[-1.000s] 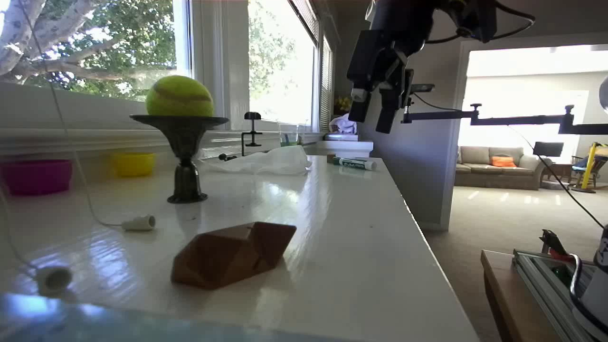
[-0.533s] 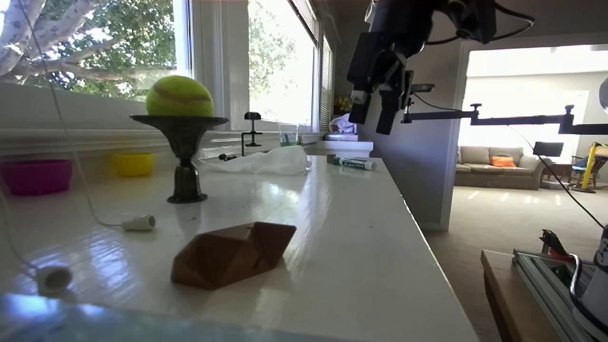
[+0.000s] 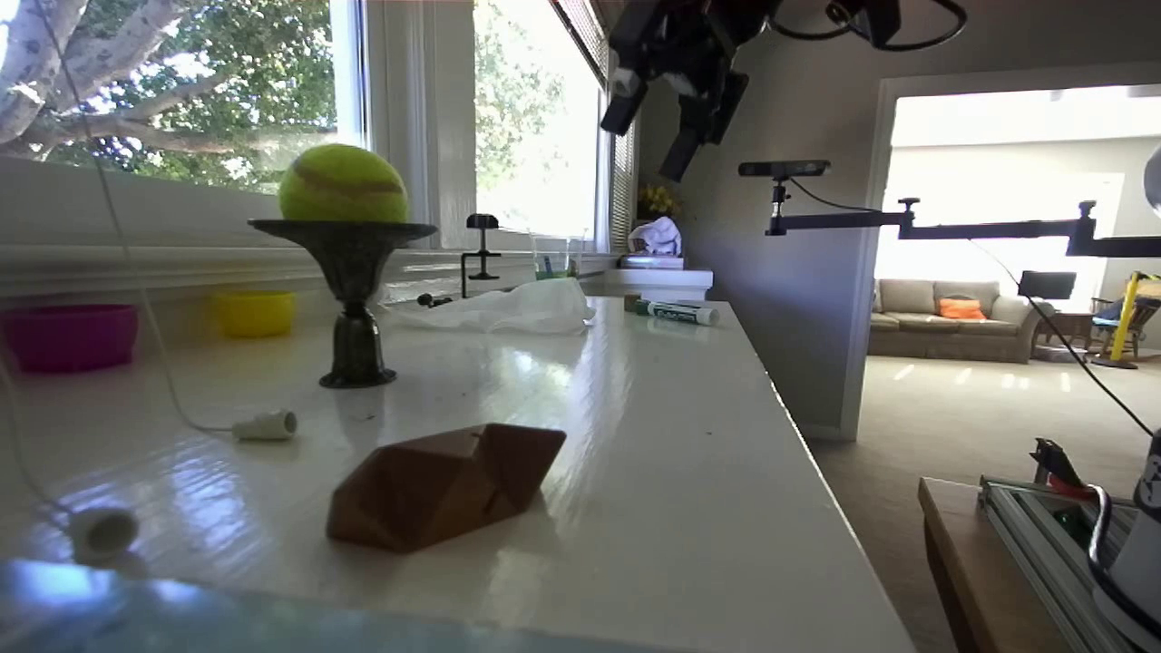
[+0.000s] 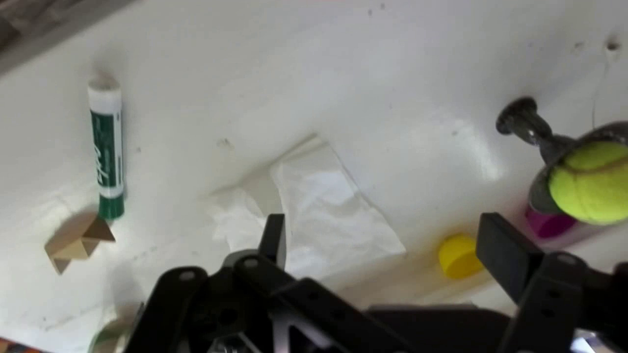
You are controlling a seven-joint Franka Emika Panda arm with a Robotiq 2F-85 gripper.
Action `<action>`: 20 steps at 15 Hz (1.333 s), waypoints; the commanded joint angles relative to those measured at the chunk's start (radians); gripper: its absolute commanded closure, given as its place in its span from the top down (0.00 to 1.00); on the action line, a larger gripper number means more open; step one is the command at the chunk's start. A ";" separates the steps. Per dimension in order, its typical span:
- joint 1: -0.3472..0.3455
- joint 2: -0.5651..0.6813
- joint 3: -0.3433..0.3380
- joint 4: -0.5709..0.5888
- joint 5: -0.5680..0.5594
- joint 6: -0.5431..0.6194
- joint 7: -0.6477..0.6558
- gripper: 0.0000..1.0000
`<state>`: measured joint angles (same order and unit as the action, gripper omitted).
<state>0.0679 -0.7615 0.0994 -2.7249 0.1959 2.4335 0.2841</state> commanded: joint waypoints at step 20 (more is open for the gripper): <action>0.489 0.161 -0.274 0.587 0.110 0.366 -0.518 1.00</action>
<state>0.5040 -0.6354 -0.1378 -2.2224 0.2405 2.7983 -0.1566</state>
